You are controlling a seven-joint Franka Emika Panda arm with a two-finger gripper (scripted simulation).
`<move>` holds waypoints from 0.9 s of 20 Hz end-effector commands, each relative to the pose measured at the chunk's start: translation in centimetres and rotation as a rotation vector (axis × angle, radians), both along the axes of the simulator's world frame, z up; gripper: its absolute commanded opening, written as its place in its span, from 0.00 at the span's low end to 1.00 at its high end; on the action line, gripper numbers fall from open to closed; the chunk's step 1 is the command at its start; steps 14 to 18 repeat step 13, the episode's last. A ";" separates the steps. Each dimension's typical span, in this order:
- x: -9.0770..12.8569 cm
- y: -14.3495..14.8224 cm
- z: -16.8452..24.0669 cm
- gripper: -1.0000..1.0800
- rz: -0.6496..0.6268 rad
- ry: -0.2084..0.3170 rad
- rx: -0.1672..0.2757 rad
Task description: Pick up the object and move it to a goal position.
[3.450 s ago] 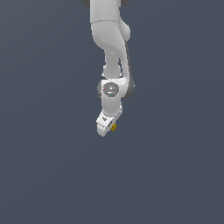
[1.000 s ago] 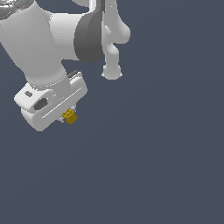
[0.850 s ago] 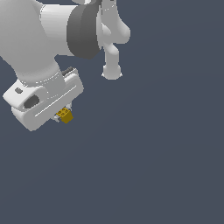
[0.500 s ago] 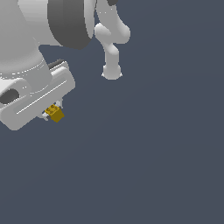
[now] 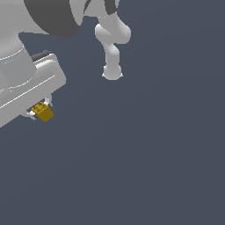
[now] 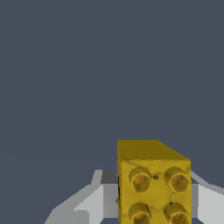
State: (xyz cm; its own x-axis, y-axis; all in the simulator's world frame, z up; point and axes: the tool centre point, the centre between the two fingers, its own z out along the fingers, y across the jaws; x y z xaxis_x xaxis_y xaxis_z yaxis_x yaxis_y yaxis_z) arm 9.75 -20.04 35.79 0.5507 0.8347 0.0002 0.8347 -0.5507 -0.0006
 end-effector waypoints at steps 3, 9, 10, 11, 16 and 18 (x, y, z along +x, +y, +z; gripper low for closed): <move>0.4 -0.4 0.7 0.00 0.000 0.000 0.000; 0.6 -0.6 1.1 0.00 0.000 0.000 0.000; 0.6 -0.7 1.1 0.00 0.000 0.000 0.000; 0.7 -0.7 1.2 0.00 0.000 0.000 0.000; 0.7 -0.7 1.2 0.00 0.000 0.000 0.000; 0.7 -0.7 1.2 0.00 0.000 0.000 0.000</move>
